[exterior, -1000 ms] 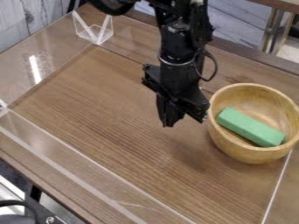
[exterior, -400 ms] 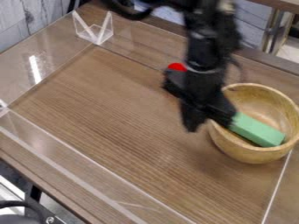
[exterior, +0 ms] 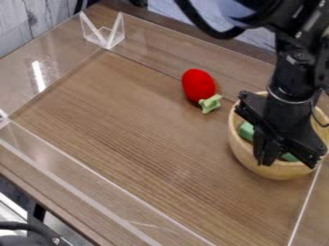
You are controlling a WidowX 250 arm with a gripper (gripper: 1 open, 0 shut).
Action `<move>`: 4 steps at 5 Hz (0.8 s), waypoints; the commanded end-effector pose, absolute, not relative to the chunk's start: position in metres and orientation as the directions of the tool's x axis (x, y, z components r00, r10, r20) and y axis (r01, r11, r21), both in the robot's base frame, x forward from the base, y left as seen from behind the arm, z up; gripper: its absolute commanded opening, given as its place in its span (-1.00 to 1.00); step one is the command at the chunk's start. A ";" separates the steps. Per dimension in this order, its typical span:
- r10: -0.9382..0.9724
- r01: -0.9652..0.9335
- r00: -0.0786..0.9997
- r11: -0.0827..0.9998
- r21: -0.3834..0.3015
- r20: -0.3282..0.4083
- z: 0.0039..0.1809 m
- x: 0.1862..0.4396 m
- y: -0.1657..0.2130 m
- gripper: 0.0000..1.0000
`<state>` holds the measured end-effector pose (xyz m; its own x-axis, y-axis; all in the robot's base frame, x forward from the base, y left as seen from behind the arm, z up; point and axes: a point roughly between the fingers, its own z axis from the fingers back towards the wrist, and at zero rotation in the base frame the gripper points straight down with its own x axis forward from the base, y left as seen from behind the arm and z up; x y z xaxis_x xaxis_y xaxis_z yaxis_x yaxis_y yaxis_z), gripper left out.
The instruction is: Move the red fruit to the right
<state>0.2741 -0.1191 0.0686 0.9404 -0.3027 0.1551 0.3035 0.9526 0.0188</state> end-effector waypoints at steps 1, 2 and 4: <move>-0.291 0.292 0.938 0.956 0.023 0.189 0.080 0.281 -0.103 -1.00; -0.320 0.320 0.927 0.947 0.032 0.196 0.091 0.288 -0.091 -1.00; -0.322 0.321 0.926 0.946 0.037 0.195 0.090 0.291 -0.084 -1.00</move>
